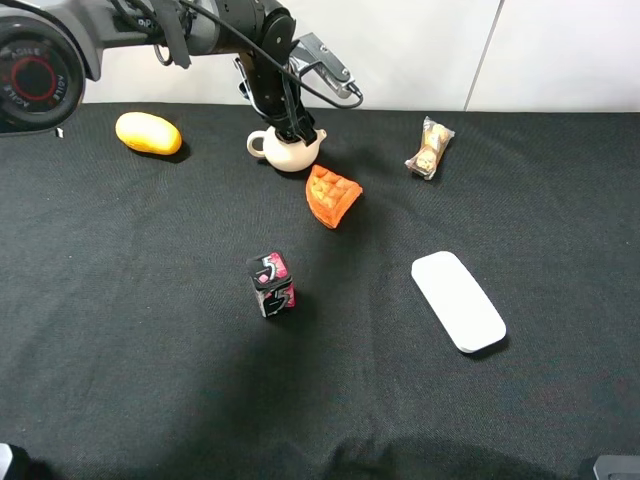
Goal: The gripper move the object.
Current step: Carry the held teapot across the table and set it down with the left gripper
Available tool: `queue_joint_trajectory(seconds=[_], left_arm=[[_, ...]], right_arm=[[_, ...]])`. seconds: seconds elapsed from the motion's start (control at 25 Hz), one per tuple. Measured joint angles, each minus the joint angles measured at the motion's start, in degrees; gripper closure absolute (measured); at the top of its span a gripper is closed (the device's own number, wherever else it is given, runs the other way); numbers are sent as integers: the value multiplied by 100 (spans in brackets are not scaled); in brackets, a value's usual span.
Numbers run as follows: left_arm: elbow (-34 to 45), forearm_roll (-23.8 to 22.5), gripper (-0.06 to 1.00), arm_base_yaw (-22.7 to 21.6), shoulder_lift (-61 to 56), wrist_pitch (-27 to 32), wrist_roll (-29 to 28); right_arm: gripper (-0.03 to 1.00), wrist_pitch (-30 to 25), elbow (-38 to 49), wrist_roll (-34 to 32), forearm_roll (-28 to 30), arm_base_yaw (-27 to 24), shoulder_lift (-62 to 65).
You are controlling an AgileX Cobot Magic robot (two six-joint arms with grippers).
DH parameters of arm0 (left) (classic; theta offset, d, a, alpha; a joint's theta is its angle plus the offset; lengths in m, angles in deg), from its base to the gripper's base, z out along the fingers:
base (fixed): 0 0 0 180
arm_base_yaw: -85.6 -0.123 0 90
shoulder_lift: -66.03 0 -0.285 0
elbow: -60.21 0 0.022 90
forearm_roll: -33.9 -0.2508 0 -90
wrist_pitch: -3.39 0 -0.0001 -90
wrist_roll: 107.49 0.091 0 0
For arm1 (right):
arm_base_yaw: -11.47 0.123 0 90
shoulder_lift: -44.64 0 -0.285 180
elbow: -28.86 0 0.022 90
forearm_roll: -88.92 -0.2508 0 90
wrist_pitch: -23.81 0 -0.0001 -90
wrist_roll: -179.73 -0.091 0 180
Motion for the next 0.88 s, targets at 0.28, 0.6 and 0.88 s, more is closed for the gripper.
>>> queue_joint_trajectory(seconds=[0.28, 0.6, 0.88], left_arm=[[0, 0, -3, 0, 0, -145, 0], [0, 0, -5, 0, -43, -148, 0], [0, 110, -5, 0, -273, 207, 0]], right_arm=[[27, 0, 0, 0, 0, 0, 0], [27, 0, 0, 0, 0, 0, 0], [27, 0, 0, 0, 0, 0, 0]])
